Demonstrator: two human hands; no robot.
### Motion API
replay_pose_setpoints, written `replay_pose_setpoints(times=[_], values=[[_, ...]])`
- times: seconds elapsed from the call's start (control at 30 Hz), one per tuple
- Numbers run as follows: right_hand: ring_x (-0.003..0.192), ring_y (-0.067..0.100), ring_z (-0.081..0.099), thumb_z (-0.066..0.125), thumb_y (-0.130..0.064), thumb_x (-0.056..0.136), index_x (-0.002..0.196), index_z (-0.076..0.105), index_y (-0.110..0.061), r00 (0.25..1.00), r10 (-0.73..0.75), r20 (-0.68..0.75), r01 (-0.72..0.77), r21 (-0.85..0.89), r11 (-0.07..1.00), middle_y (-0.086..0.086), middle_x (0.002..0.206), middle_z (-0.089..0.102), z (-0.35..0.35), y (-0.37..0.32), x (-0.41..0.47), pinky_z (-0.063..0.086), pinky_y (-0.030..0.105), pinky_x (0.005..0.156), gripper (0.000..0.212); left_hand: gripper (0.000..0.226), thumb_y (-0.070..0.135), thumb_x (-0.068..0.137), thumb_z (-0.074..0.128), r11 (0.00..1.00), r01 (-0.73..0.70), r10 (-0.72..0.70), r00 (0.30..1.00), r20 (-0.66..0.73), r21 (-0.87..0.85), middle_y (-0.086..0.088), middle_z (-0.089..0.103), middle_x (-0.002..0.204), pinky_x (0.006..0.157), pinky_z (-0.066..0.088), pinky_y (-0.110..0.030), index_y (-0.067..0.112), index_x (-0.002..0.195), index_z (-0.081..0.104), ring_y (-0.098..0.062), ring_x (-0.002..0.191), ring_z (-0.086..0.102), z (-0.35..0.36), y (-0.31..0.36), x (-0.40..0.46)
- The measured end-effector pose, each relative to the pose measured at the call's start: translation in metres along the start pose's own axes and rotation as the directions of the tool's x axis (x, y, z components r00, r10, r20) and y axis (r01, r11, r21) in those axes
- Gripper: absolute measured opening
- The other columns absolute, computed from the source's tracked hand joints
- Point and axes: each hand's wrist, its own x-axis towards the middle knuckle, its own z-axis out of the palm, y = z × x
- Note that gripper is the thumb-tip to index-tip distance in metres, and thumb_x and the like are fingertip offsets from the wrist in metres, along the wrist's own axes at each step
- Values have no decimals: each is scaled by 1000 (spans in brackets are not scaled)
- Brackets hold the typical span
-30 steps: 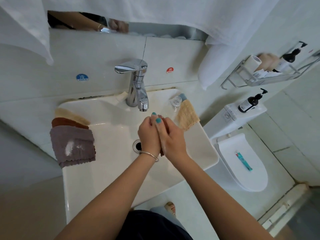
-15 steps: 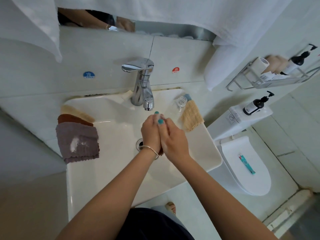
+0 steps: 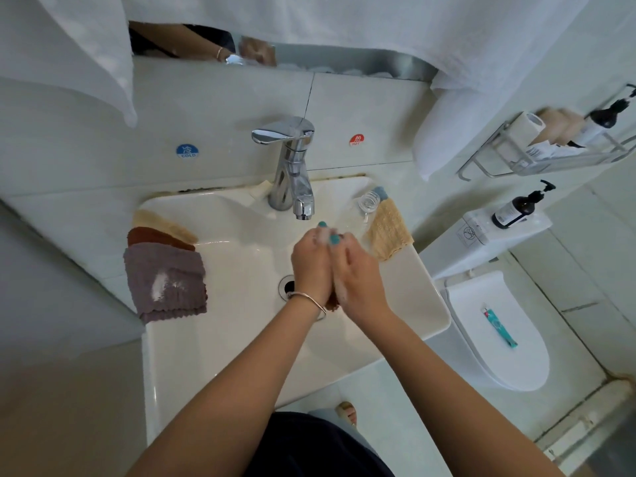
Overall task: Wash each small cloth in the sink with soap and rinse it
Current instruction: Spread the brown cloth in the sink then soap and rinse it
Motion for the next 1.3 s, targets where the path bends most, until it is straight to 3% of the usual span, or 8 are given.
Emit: replay_pose_setpoints(times=[0.17,0.3,0.4,0.5,0.67,0.83,1.13,1.3], values=[[54,11,42,43,-24,97,73,38,-20,999,-18,-46,12,-126,992,-7,62,41,-5,2,13,33,35,56,24,36,20,98,49,998,-31,33,999,25,-56,6,51,58,59,39,-26,17,62,47,-5,54,46,5,3,-16],[62,21,55,36,-37,101,82,38,-30,1000,-31,2,31,-41,999,0,65,56,-3,-2,-3,39,38,57,20,35,17,99,47,984,50,-52,999,-8,-169,9,52,55,57,39,-23,19,64,48,-4,52,47,-3,2,-7],[60,11,46,41,-20,100,74,43,-23,997,27,-68,-31,-57,998,-5,69,50,-13,7,10,36,37,60,27,33,19,100,46,992,5,5,997,81,-124,5,52,60,53,40,-20,16,68,48,-4,52,48,7,6,-20],[68,22,52,38,-24,101,106,53,-12,998,-49,36,56,-223,973,2,82,55,-13,-2,1,43,41,63,20,29,10,98,47,983,51,-45,998,37,-175,3,56,69,62,42,-19,16,70,52,-7,61,51,4,5,-8],[58,15,52,36,-32,96,77,49,-19,1000,-4,-26,0,-151,989,-6,65,53,-27,15,12,39,35,55,27,32,19,103,40,996,-25,36,991,132,-85,-2,53,64,55,46,-27,14,72,46,-12,56,53,15,12,-24],[70,27,60,35,-38,100,97,52,-14,998,-69,-12,67,-133,989,3,74,62,-30,4,5,48,43,61,29,31,16,102,43,984,-42,54,996,68,-171,5,54,66,57,41,-16,20,72,49,-8,65,54,9,18,-21],[50,4,41,43,-27,103,66,44,-19,986,35,-162,15,298,954,-8,55,48,-25,-21,0,33,29,51,38,34,19,98,55,965,-223,218,975,-48,-141,10,47,53,54,38,-24,18,64,46,-2,52,42,1,26,-25],[47,4,41,45,-26,102,62,39,-32,982,-69,-175,106,210,972,-13,50,48,-20,-27,-6,32,33,50,41,31,19,99,51,973,-151,134,985,-106,-172,5,55,60,59,41,-26,14,68,53,-4,55,47,-3,27,-14]])
